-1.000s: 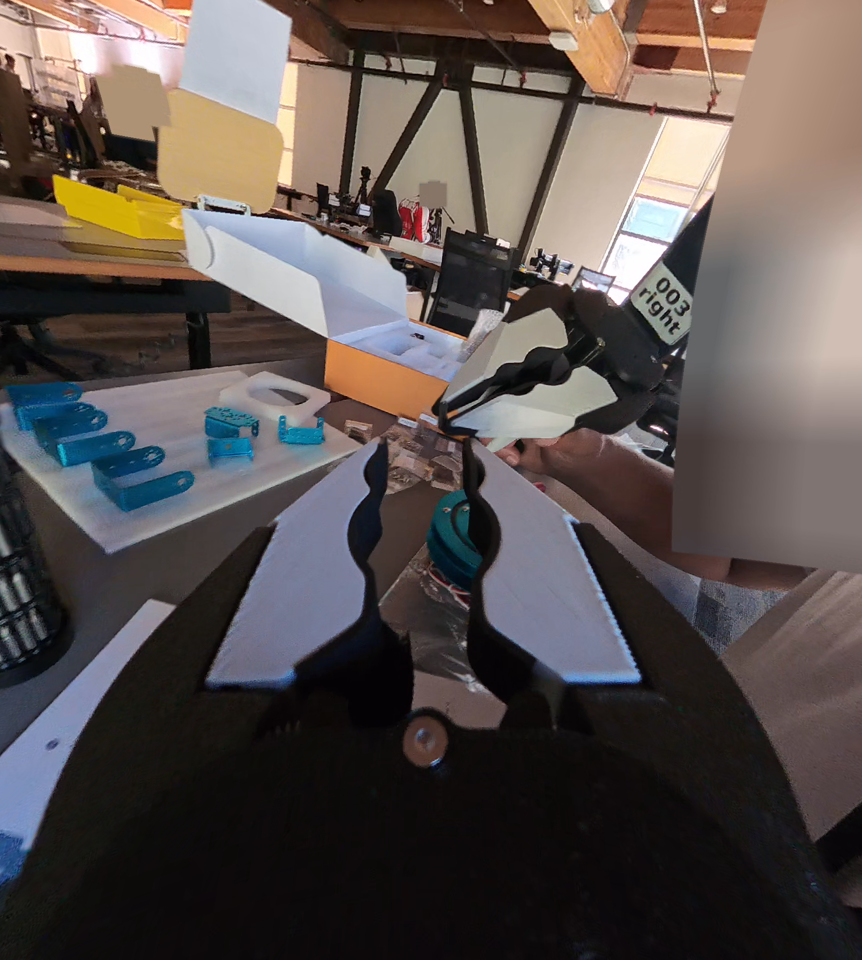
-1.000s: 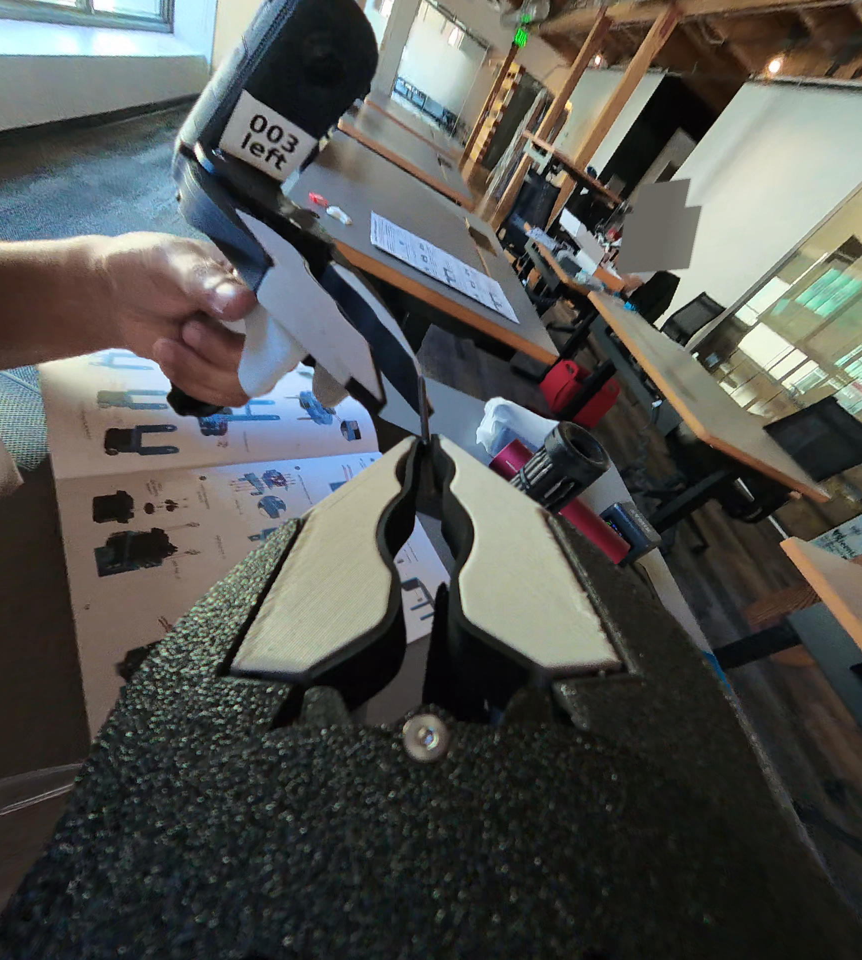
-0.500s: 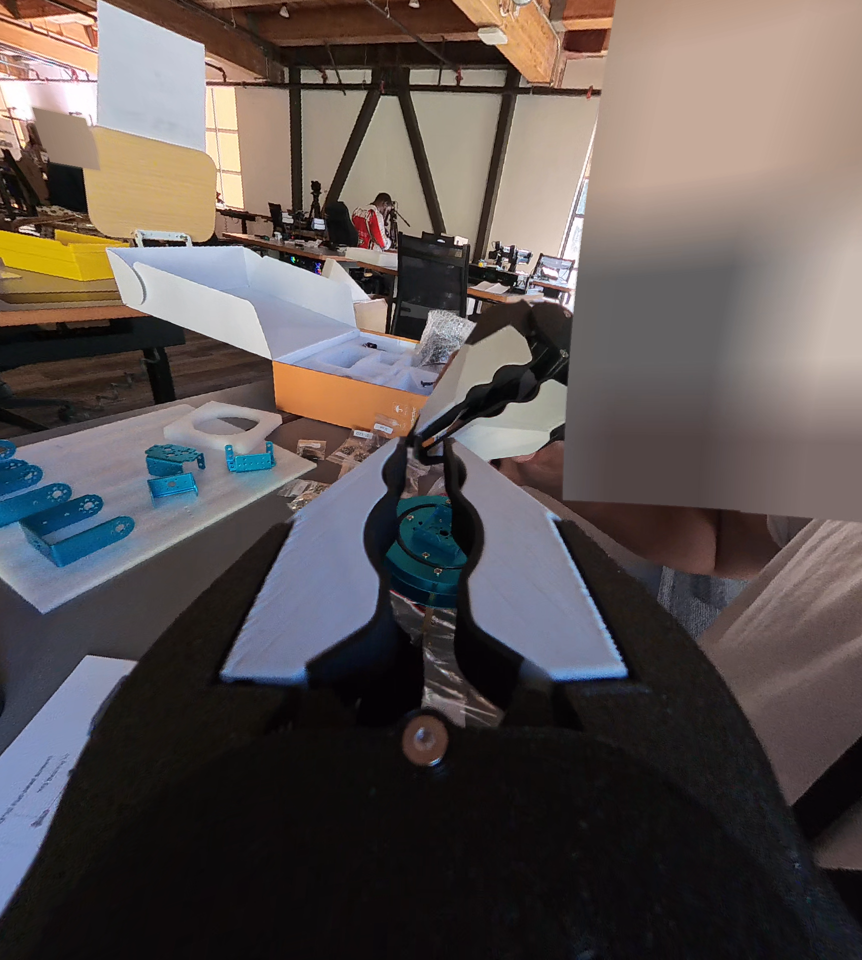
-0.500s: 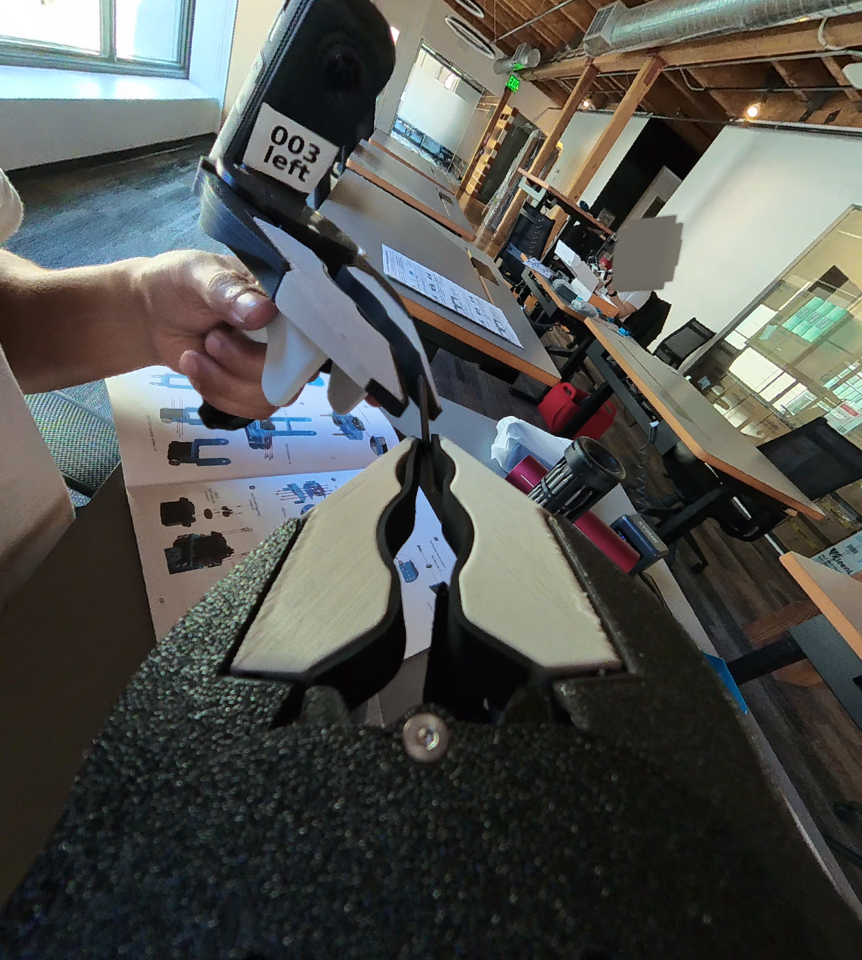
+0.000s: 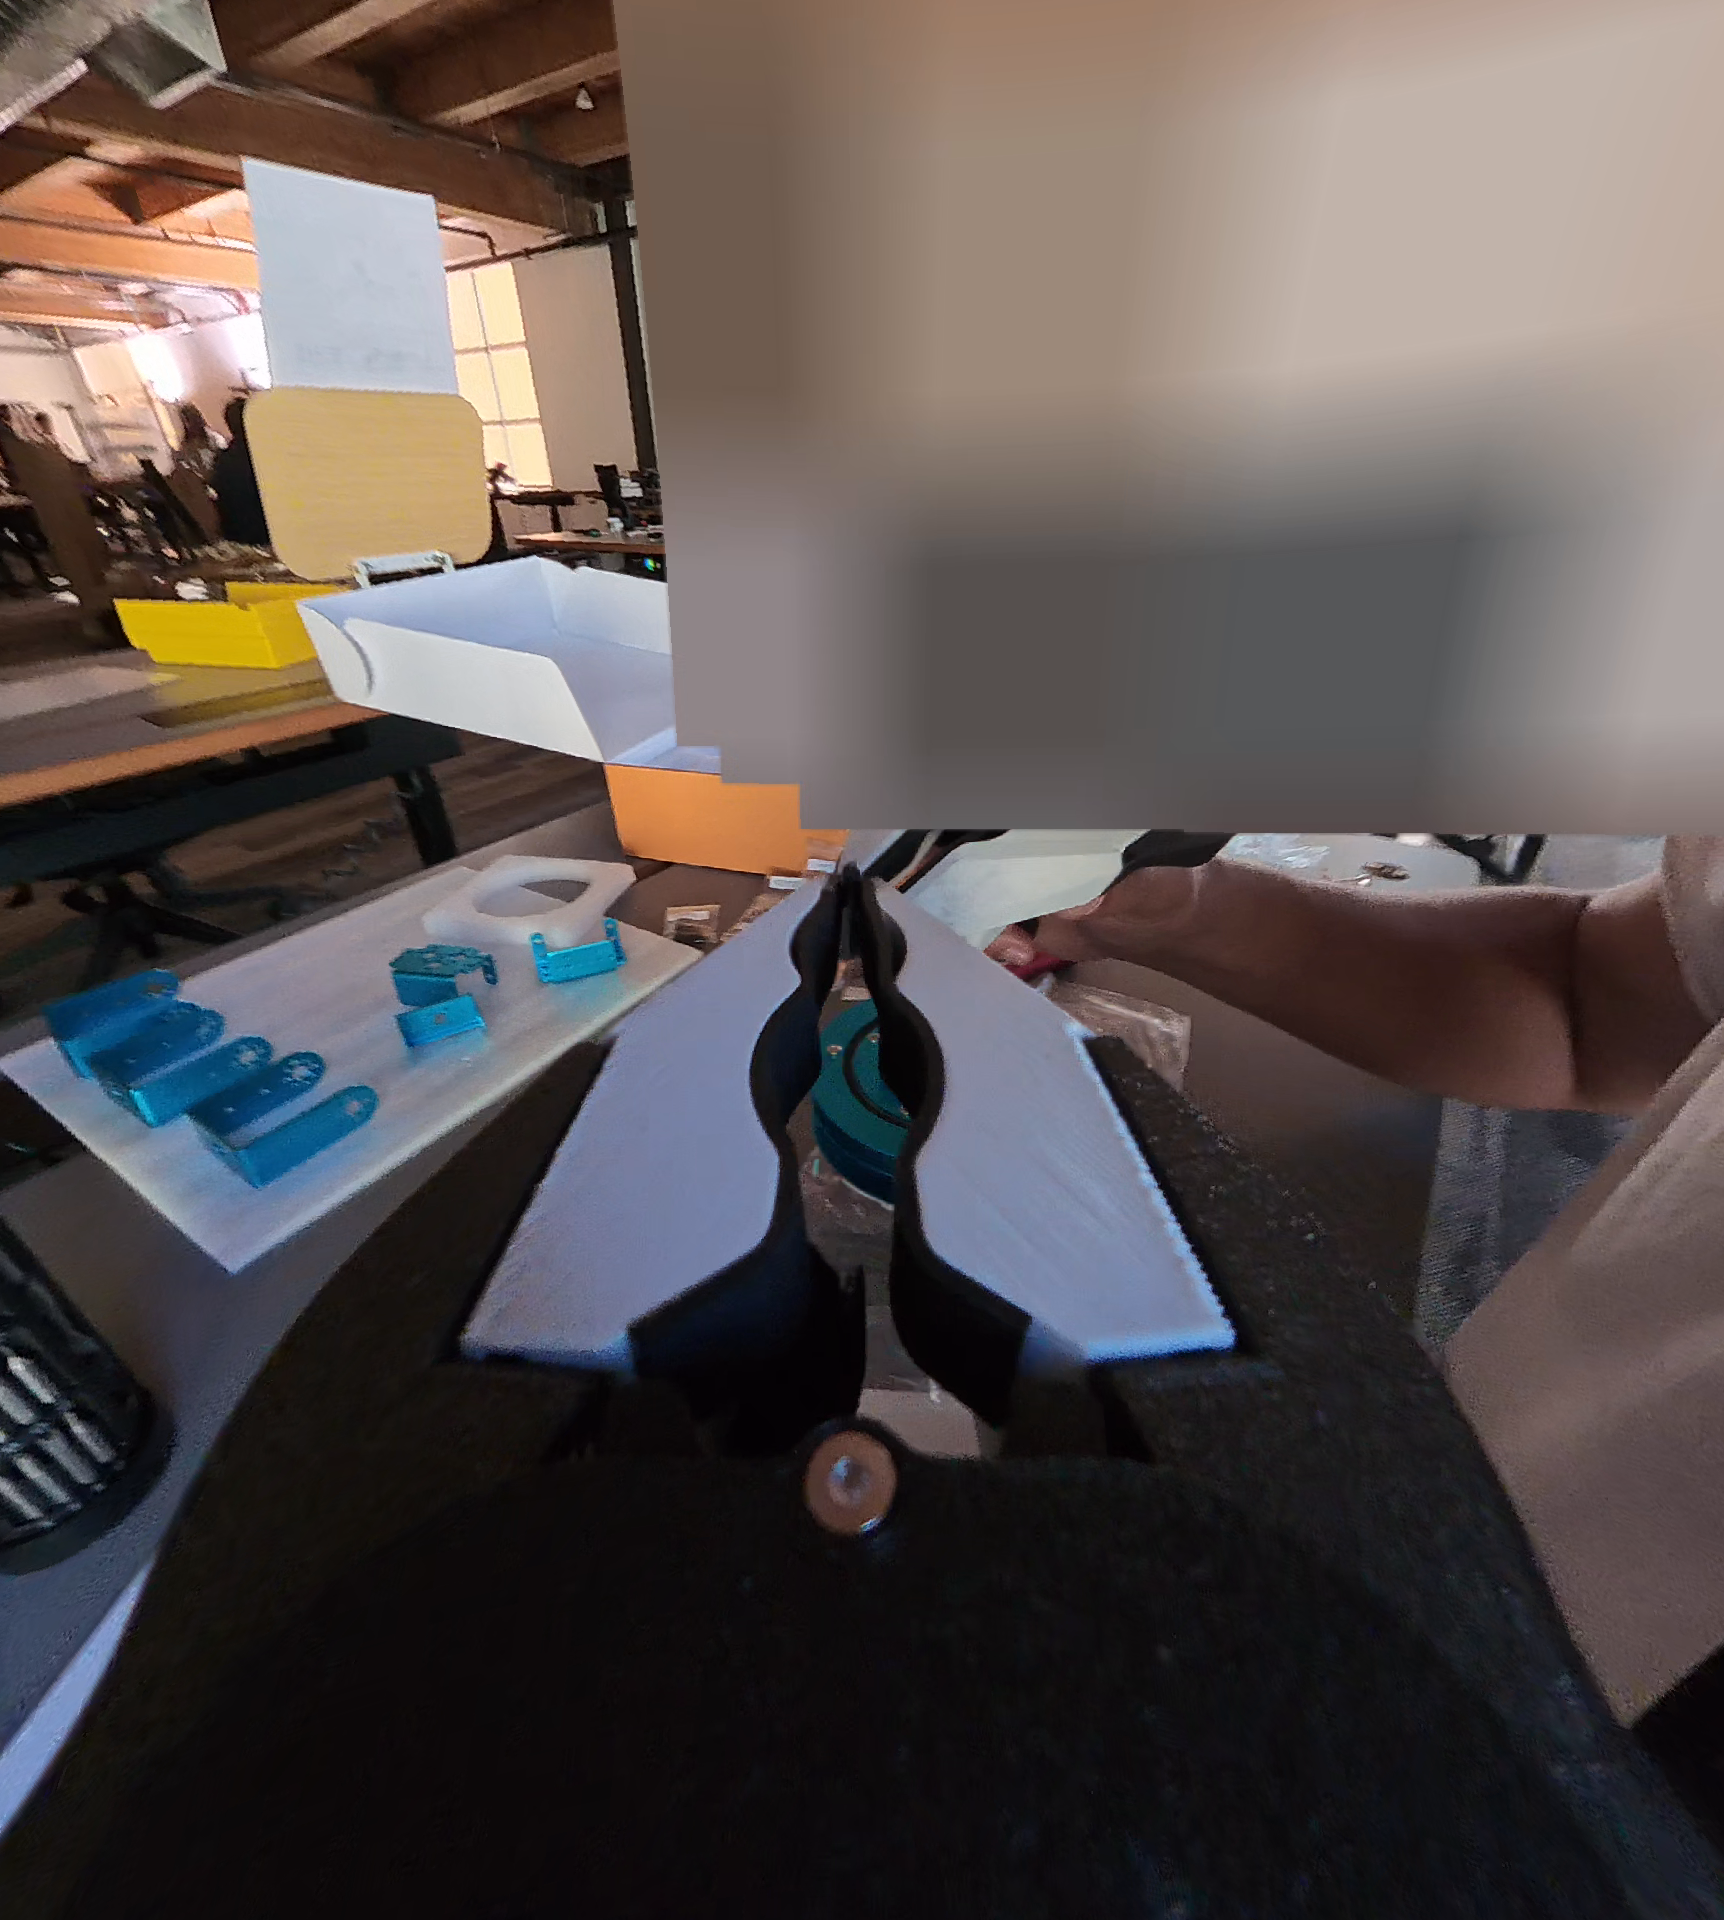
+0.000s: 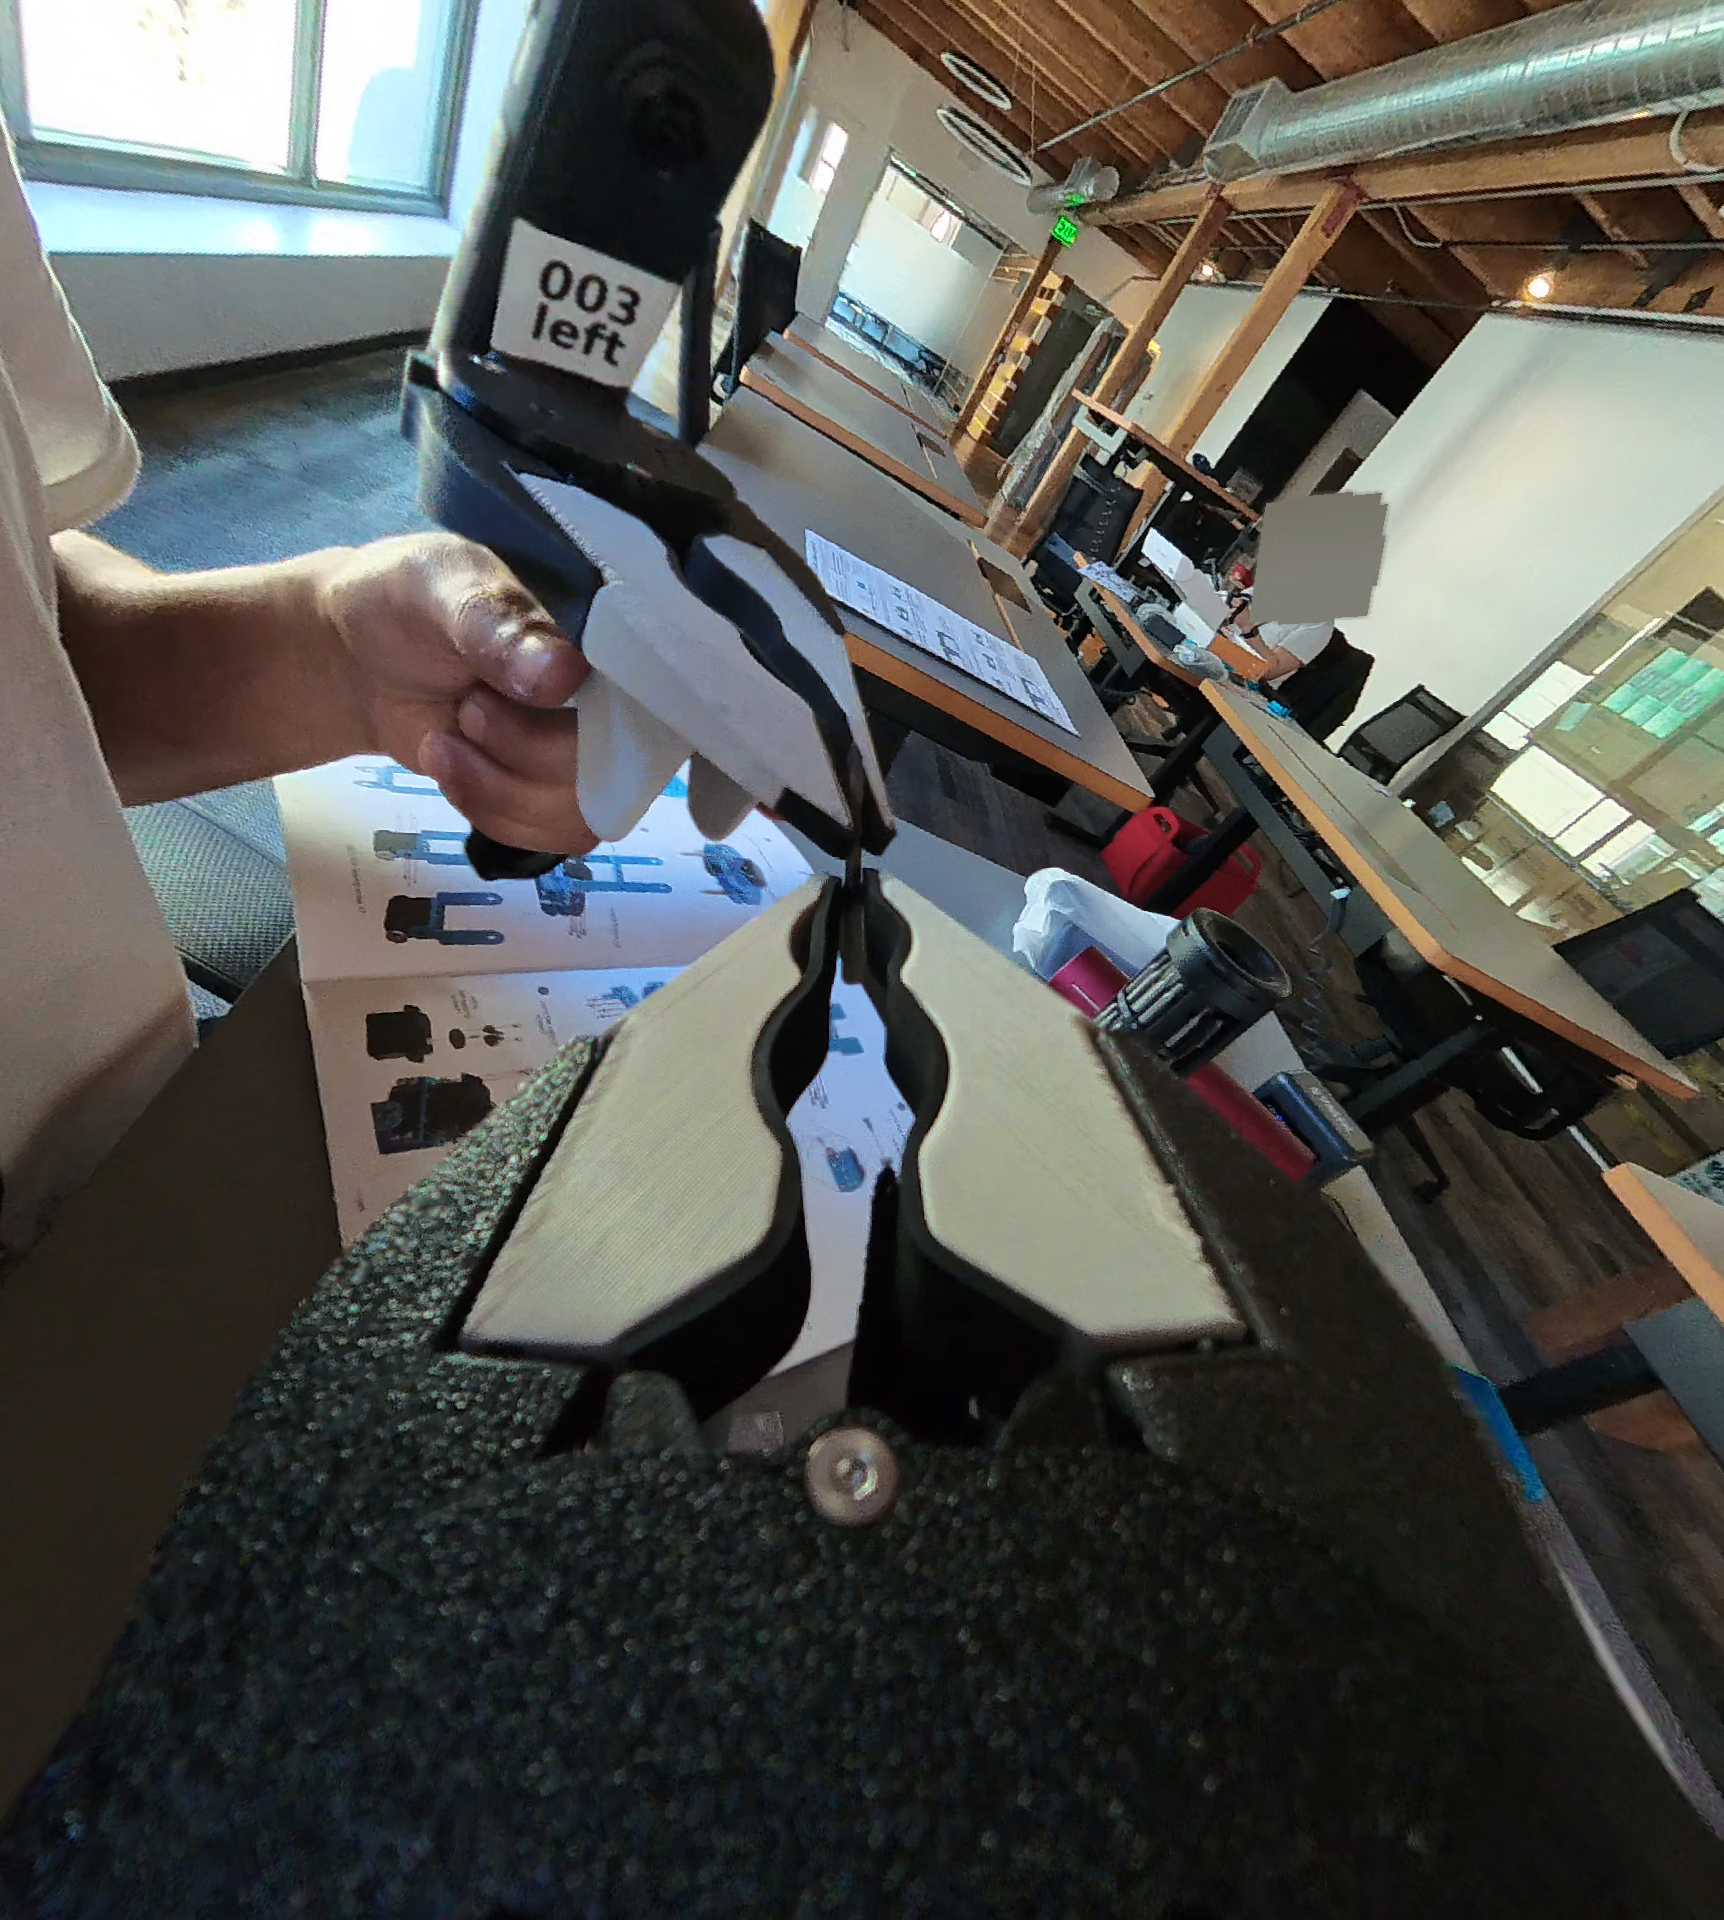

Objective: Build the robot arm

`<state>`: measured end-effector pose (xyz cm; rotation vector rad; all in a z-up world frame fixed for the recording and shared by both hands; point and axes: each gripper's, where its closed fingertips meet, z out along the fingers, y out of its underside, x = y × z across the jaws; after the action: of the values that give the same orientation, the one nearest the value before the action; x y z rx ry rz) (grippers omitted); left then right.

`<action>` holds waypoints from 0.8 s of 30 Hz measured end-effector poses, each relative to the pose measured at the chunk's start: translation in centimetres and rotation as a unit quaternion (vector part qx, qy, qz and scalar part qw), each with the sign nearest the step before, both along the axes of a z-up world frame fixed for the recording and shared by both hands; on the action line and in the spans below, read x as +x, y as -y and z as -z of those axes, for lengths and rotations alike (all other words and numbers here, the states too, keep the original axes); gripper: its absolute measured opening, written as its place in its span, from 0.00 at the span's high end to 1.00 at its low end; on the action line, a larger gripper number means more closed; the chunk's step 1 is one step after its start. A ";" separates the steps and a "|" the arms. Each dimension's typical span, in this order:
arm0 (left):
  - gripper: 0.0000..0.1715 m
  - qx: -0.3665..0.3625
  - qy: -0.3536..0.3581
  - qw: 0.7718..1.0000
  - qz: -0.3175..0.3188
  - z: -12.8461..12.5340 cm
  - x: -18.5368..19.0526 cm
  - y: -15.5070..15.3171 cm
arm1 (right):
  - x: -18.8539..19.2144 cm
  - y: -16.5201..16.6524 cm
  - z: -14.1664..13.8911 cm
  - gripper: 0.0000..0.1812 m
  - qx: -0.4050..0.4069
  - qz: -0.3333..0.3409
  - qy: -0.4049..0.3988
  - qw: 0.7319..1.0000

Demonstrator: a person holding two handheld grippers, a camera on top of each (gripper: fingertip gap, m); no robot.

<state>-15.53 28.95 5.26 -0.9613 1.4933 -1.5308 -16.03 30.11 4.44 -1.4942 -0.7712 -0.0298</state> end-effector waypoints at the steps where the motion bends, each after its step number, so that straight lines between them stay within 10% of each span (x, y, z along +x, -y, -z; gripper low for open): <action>1: 0.99 0.013 0.005 1.000 -0.005 0.0 0.0 0.1 | -0.1 0.0 0.0 0.99 0.000 -0.003 -0.005 1.000; 19: 0.99 0.080 0.049 0.996 -0.009 -0.2 -0.5 0.6 | -0.5 0.3 0.0 0.98 0.002 0.000 -0.010 1.000; 24: 0.99 0.005 0.040 0.999 -0.009 0.7 0.8 -0.4 | 1.9 1.9 -0.3 0.91 -0.041 0.039 -0.036 0.998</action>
<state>-14.75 29.34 4.54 -0.8950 1.4297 -1.5305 -14.10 28.16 4.72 -1.5945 -0.6627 -0.0026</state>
